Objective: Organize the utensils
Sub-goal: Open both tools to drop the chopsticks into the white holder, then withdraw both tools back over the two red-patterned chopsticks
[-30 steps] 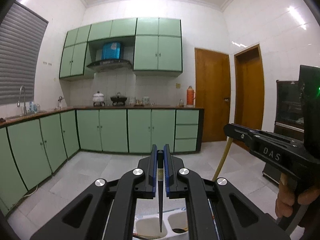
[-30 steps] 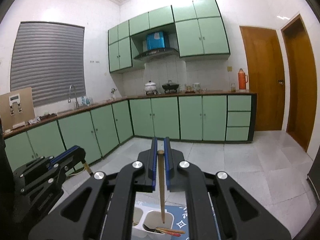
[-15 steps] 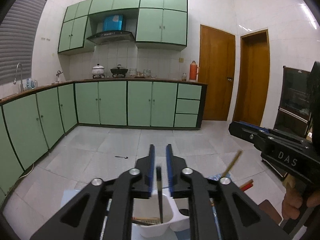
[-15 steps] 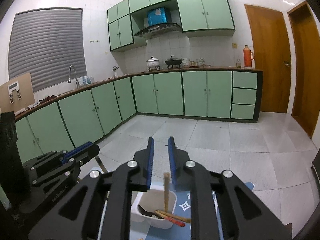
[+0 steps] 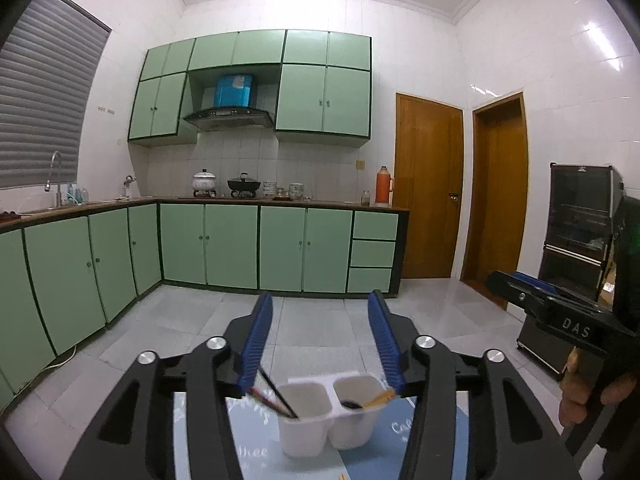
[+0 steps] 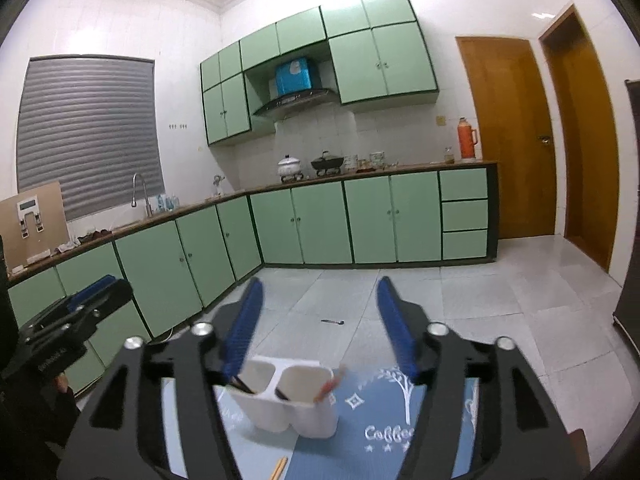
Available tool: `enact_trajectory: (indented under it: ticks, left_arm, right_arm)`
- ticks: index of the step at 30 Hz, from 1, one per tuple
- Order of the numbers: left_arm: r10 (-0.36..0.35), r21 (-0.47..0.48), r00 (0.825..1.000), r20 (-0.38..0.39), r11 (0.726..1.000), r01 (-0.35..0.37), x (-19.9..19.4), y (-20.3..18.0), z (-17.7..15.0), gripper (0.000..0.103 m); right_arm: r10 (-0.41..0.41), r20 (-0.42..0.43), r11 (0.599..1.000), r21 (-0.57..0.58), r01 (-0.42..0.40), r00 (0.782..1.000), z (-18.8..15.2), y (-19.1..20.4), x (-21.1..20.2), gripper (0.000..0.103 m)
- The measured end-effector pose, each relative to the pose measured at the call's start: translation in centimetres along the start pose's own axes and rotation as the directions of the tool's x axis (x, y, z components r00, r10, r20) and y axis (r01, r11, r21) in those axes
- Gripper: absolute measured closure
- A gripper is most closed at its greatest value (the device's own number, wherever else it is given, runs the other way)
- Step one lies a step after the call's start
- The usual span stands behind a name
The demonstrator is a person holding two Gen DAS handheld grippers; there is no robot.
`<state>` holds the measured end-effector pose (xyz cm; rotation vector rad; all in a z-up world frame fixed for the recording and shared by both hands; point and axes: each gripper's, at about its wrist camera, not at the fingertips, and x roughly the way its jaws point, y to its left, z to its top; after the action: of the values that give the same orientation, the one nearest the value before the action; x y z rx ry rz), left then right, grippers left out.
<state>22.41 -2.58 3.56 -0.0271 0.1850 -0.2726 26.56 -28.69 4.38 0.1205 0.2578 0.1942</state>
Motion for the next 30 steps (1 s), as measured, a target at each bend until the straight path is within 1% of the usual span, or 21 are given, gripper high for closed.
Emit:
enact_trajectory:
  ticks: [1,2,4,6,9,10,13,17,18,21,22,26,30]
  left_arm:
    - [0.003,0.002,1.000,0.000,1.000,-0.003,-0.6,-0.1,-0.3,0.048]
    - [0.006,0.004,1.000,-0.004,1.000,-0.006,-1.3,-0.3,-0.8,0.047]
    - [0.011,0.004,1.000,-0.018,1.000,-0.011,-2.7,-0.5,-2.1,0.041]
    - [0.017,0.006,0.999,-0.039,1.000,-0.017,-3.6,-0.6,-3.3,0.037]
    - [0.012,-0.020,0.996,-0.084,1.000,-0.014,-5.3,-0.5,-5.8,0.030]
    - [0.010,-0.024,0.996,-0.094,1.000,-0.013,-5.6,-0.5,-6.5,0.028]
    - [0.024,-0.034,0.988,-0.149,0.999,-0.030,-6.3,-0.2,-9.1,0.024]
    - [0.042,-0.030,0.972,-0.231,0.998,-0.051,-6.8,0.1,-12.5,0.022]
    - [0.049,-0.024,0.965,-0.256,0.998,-0.057,-6.8,0.2,-13.6,0.022]
    - [0.066,-0.006,0.952,-0.300,0.997,-0.071,-7.1,0.4,-15.8,0.021]
    - [0.067,-0.005,0.944,-0.323,0.997,-0.072,-7.2,0.4,-16.7,0.021]
    - [0.070,0.000,0.923,-0.379,0.997,-0.076,-7.5,0.5,-19.4,0.021]
    - [0.072,0.006,0.907,-0.415,0.997,-0.077,-7.7,0.4,-21.2,0.021]
  right_arm:
    - [-0.011,0.008,1.000,0.000,0.011,1.000,-0.7,0.0,-1.2,0.032]
    - [-0.017,0.014,1.000,0.002,0.017,1.000,-1.4,0.0,-2.1,0.030]
    - [-0.025,0.014,1.000,0.008,0.025,1.000,-2.5,-0.1,-3.5,0.023]
    - [-0.039,0.008,0.999,0.020,0.039,0.999,-4.2,-0.1,-5.0,0.016]
    - [-0.062,-0.010,0.998,0.025,0.063,0.998,-6.9,0.3,-6.8,0.011]
    - [-0.069,-0.021,0.997,0.021,0.069,0.997,-7.9,0.5,-7.2,0.008]
    - [-0.080,-0.065,0.996,0.024,0.082,0.995,-10.1,0.8,-7.9,0.007]
    - [-0.095,-0.126,0.995,0.024,0.098,0.987,-12.8,1.2,-8.4,0.006]
    - [-0.098,-0.146,0.994,0.023,0.102,0.985,-13.6,1.4,-8.4,0.006]
    - [-0.107,-0.187,0.994,0.011,0.111,0.976,-15.4,1.8,-8.4,0.006]
    - [-0.111,-0.206,0.993,0.008,0.115,0.972,-16.3,2.1,-8.4,0.006]
    - [-0.109,-0.262,0.993,0.006,0.115,0.959,-19.0,2.8,-8.4,0.006]
    - [-0.103,-0.305,0.994,0.006,0.111,0.947,-21.3,3.6,-8.4,0.006]
